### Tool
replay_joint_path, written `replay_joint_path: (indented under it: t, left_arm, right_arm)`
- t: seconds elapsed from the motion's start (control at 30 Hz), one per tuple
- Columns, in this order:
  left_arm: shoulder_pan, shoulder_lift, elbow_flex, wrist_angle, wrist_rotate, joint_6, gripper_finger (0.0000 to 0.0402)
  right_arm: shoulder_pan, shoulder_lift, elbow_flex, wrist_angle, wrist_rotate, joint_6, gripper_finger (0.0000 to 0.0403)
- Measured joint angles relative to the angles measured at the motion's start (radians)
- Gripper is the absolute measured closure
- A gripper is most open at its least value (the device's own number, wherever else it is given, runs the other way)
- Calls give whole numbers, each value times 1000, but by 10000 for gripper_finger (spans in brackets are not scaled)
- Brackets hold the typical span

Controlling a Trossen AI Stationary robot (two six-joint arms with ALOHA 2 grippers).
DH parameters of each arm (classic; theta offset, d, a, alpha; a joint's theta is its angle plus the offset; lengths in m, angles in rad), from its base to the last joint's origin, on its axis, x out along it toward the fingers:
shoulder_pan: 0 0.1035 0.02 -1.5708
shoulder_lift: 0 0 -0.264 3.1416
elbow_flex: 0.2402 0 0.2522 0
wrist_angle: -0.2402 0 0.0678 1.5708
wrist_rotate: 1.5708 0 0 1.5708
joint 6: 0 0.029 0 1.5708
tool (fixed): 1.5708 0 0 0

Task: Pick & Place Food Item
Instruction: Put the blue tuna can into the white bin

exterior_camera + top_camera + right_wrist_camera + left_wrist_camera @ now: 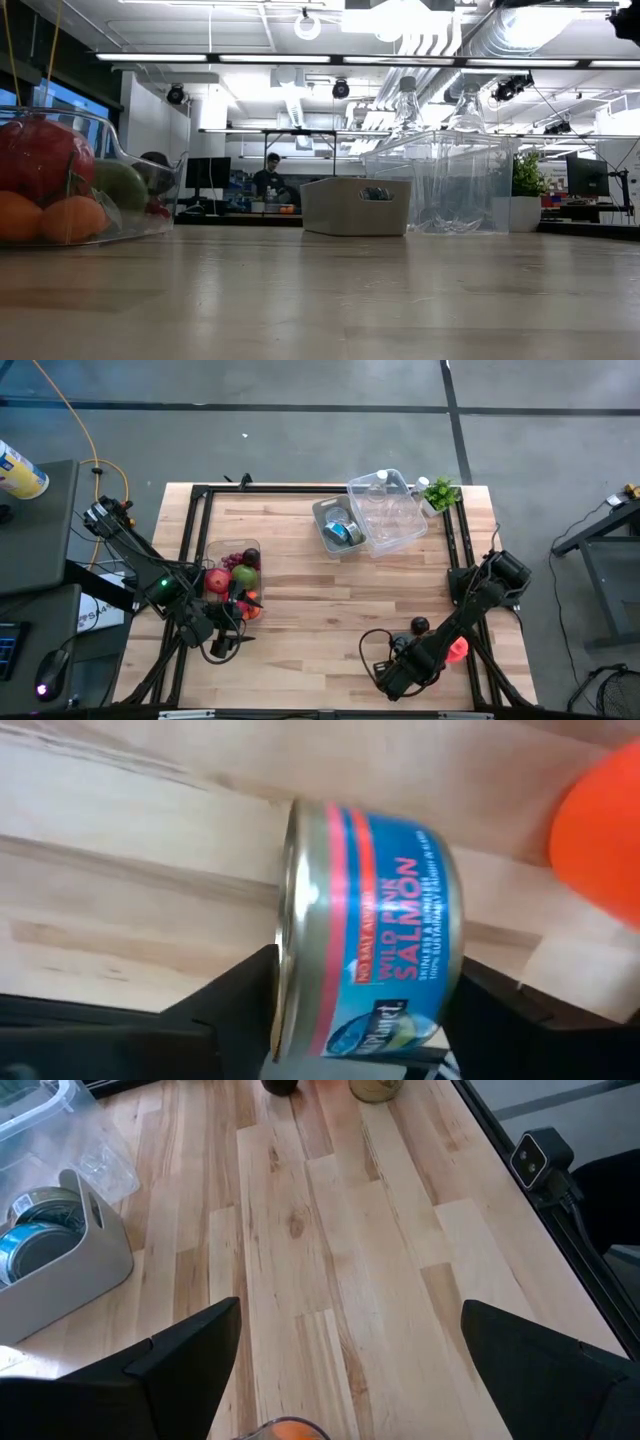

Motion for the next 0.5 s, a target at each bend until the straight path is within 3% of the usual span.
replay_joint_path:
  t: [0.17, 0.27, 0.5]
  left_arm:
    - [0, 0, 0, 0, 0, -3, 36]
    - [0, 0, 0, 0, 0, -3, 36]
    - [0, 0, 0, 0, 0, -3, 36]
  right_arm:
    - [-1, 0, 1, 0, 5, -55, 236]
    - [-5, -1, 1, -2, 40, -133, 239]
    - [-37, -4, 0, 68, 242, -298, 239]
